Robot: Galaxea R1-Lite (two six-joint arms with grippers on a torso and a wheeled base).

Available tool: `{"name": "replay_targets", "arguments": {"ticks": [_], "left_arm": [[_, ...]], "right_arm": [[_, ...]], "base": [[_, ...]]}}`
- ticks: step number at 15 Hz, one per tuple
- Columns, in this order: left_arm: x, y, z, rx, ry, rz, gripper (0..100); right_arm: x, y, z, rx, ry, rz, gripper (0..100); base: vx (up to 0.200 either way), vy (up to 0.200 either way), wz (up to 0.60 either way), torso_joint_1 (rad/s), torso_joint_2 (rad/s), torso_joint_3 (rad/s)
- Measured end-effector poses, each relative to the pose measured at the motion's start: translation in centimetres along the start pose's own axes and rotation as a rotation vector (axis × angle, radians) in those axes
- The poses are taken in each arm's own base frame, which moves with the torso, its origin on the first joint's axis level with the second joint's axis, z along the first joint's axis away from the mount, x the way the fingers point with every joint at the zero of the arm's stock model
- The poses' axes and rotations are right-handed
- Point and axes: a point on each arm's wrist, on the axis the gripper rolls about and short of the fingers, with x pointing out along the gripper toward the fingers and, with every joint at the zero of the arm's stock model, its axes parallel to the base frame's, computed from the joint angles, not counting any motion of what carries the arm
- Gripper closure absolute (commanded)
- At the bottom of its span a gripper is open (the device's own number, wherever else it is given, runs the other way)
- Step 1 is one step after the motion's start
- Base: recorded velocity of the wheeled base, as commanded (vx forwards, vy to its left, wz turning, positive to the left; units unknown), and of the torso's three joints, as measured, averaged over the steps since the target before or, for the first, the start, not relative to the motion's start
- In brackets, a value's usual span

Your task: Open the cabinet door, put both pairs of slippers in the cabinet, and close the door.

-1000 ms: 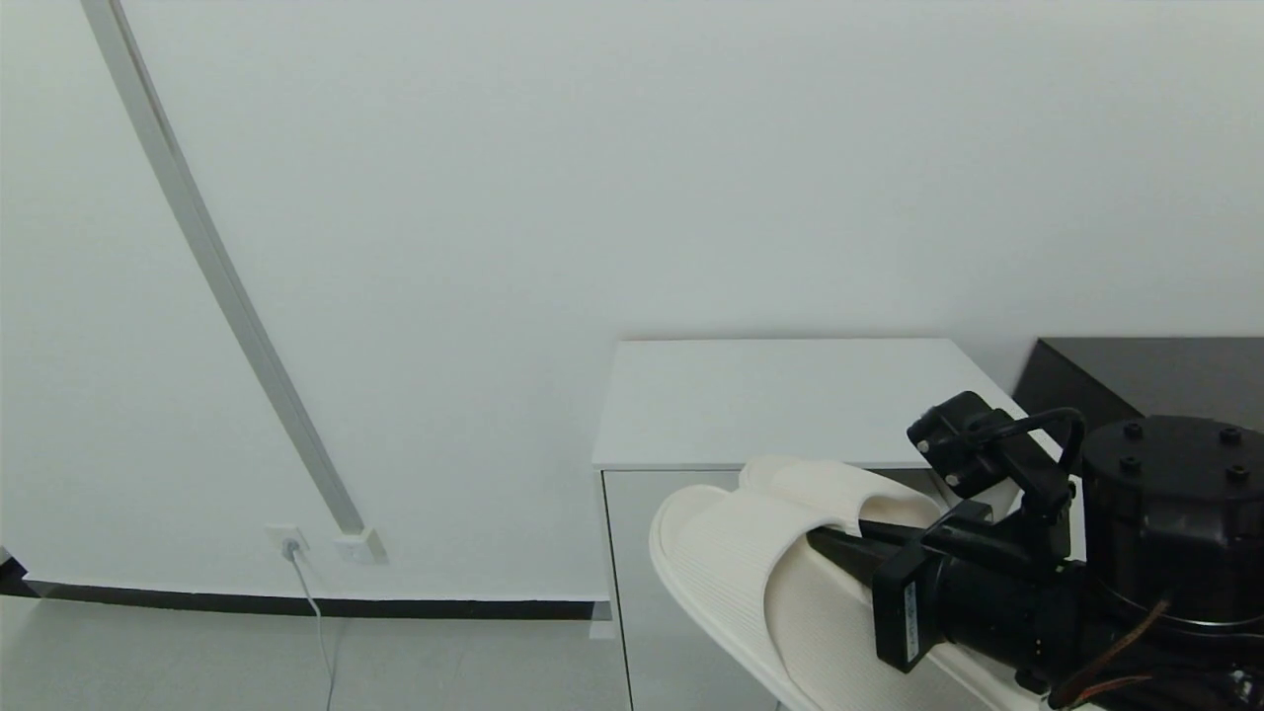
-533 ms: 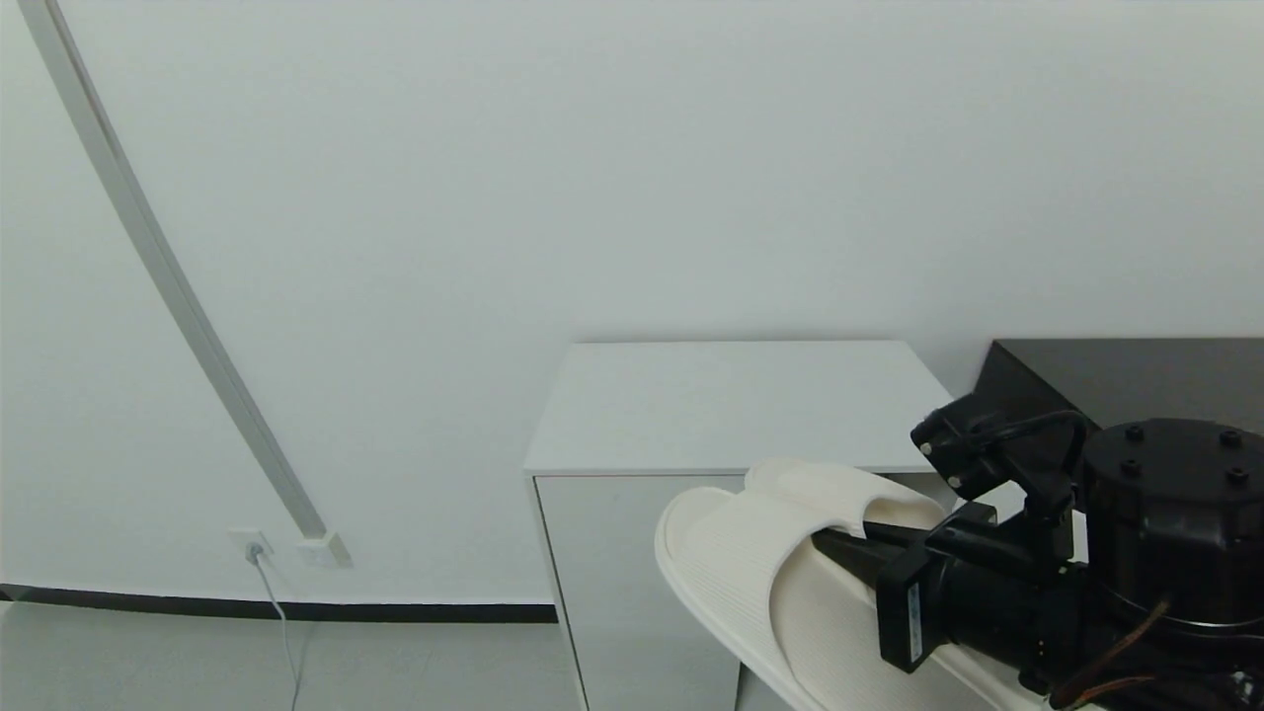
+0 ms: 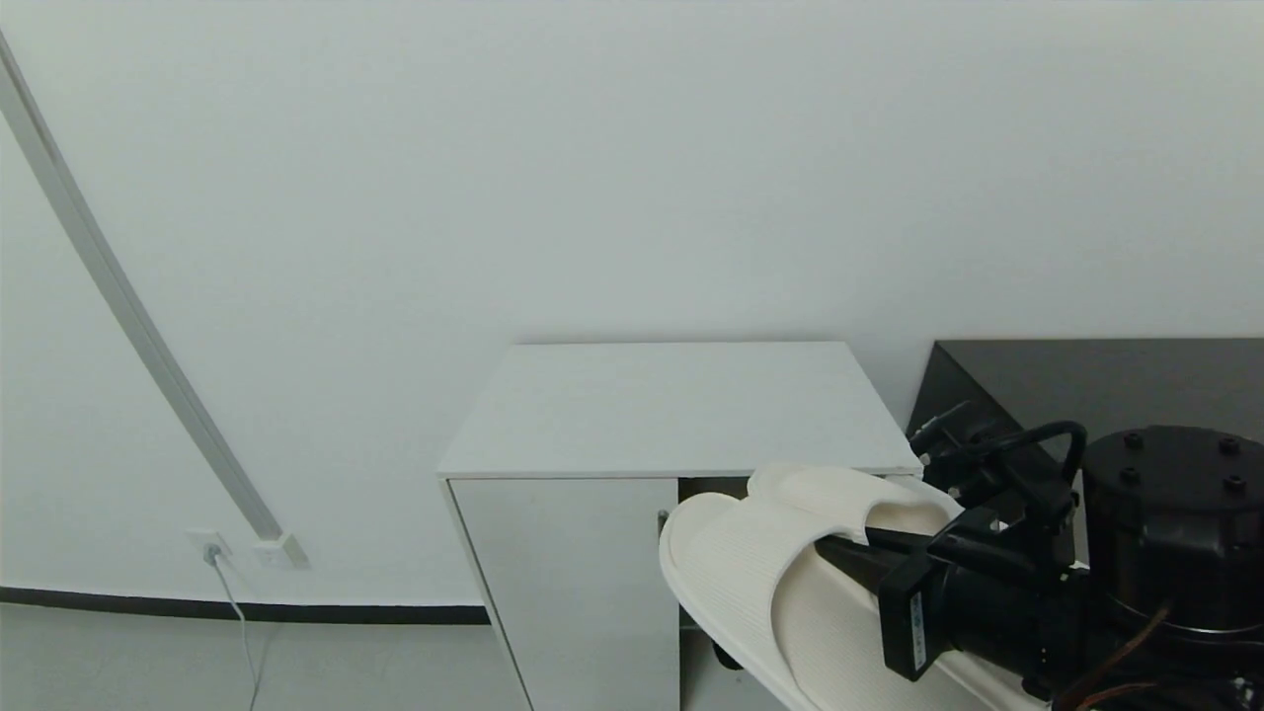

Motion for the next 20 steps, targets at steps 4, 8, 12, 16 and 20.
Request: {"name": "replay_targets", "arguments": {"ticks": [4, 8, 12, 16, 20], "left_arm": [[0.0, 0.0, 0.0, 0.0, 0.0, -0.001, 100], [0.0, 0.0, 0.01, 0.0, 0.0, 0.0, 100], [0.0, 0.0, 0.01, 0.0, 0.0, 0.001, 100], [0.0, 0.0, 0.02, 0.0, -0.001, 0.0, 100], [0.0, 0.0, 0.01, 0.0, 0.0, 0.0, 100]], "right_arm": [[-0.07, -0.01, -0.15, -0.013, 0.003, 0.0, 100], [-0.1, -0.02, -0.3, -0.016, 0.008, 0.002, 100], [-0.12, 0.01, -0.44, -0.022, 0.014, 0.005, 100], [-0.16, 0.0, -0.55, -0.033, 0.017, 0.006, 100], [-0.15, -0.02, -0.62, -0.037, 0.02, 0.006, 100]], "base": [[0.0, 0.0, 0.0, 0.0, 0.0, 0.0], [0.0, 0.0, 0.0, 0.0, 0.0, 0.0], [0.0, 0.0, -0.3, 0.002, 0.0, 0.0], [0.0, 0.0, 0.0, 0.0, 0.0, 0.0], [0.0, 0.0, 0.0, 0.0, 0.0, 0.0]]}}
